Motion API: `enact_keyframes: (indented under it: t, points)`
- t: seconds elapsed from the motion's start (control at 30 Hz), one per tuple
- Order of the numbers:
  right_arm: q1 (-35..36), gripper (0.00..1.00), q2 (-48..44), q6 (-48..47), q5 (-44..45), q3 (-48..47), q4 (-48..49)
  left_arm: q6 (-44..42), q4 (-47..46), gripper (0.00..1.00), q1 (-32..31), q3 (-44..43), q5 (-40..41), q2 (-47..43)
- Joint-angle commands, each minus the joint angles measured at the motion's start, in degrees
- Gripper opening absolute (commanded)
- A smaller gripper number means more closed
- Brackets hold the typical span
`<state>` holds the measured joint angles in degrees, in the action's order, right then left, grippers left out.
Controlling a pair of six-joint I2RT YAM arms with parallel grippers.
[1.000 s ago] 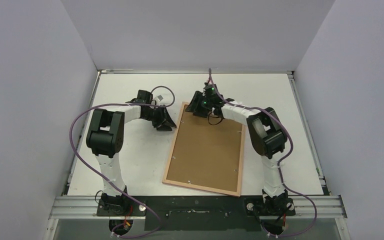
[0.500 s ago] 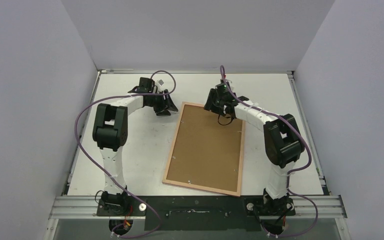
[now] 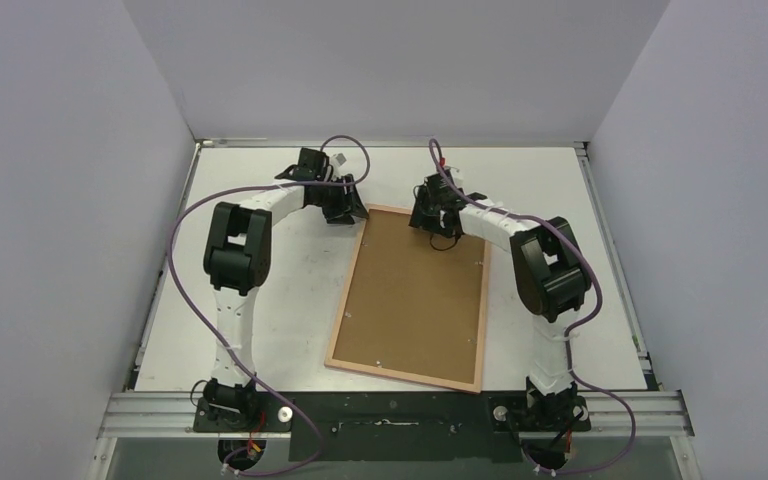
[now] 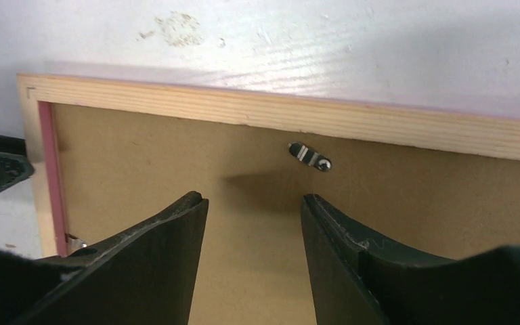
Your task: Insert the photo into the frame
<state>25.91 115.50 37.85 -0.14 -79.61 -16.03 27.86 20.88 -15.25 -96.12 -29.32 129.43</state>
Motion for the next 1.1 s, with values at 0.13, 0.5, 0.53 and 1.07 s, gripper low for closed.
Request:
enact_keyframes:
  t: [0.13, 0.5, 0.53, 1.07]
  points:
    - [-0.8, 0.53, 2.7, 0.4, 0.6, -2.5, 2.9, -3.9, 7.9, 0.4, -0.2, -4.3, 0.9, 4.0]
    - [-0.8, 0.53, 3.9, -3.3, 5.5, -3.1, 1.8, -7.9, 14.2, 0.25, -0.8, -3.1, 5.5, 3.7]
    - [-0.7, 0.53, 4.0, -3.6, 6.3, -2.9, 2.0, -7.9, 14.4, 0.24, -0.8, -2.9, 5.7, 3.8]
    - [0.5, 0.52, 3.6, -4.3, 8.3, -1.5, 5.2, -9.4, 16.8, 0.2, -0.9, -3.5, 6.0, 4.1]
